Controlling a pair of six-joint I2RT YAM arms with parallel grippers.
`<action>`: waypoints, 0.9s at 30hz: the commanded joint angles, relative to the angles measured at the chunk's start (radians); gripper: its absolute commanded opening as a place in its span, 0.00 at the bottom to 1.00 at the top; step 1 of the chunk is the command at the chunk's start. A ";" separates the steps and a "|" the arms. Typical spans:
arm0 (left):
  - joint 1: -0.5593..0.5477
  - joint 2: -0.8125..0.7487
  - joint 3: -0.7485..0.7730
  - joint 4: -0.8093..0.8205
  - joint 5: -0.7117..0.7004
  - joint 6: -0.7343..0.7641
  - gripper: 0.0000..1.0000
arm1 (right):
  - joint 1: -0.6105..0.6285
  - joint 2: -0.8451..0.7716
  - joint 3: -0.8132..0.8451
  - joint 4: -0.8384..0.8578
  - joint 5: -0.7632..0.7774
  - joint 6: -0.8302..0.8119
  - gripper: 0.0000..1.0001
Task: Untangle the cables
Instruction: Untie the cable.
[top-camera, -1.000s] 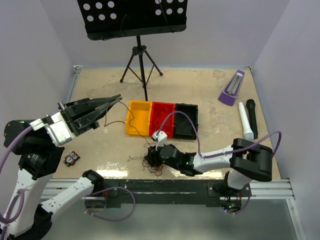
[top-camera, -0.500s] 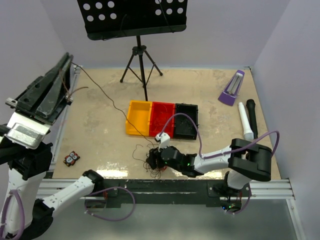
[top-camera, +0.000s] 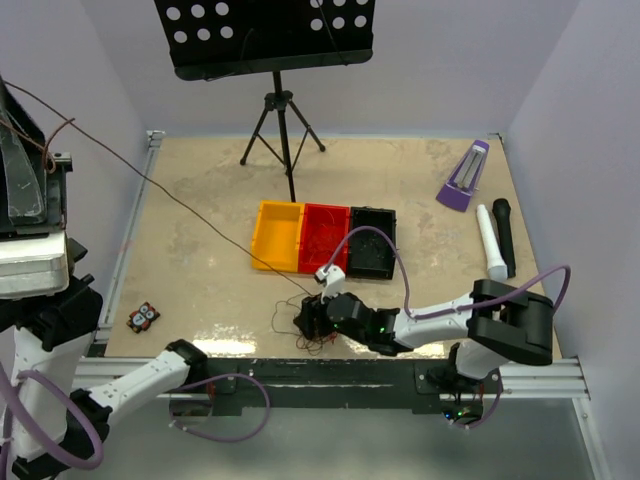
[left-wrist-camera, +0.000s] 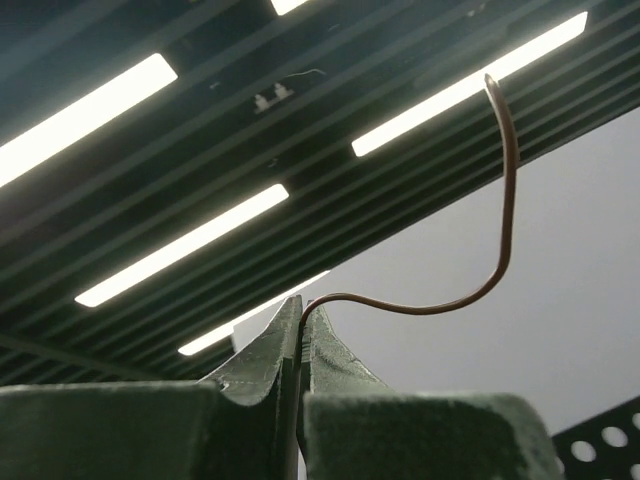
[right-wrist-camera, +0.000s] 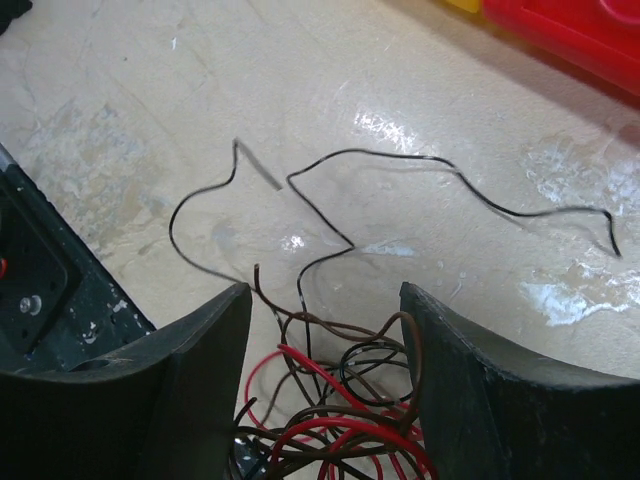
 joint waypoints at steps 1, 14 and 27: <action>0.002 0.020 -0.003 0.133 -0.099 0.168 0.00 | 0.003 -0.055 -0.011 -0.032 0.048 0.025 0.65; 0.004 -0.184 -0.420 -0.936 0.525 -0.066 0.00 | 0.003 -0.266 0.008 -0.041 0.057 -0.070 0.15; 0.004 -0.164 -0.661 -1.022 0.775 -0.193 0.05 | 0.003 -0.351 0.098 -0.147 0.067 -0.191 0.00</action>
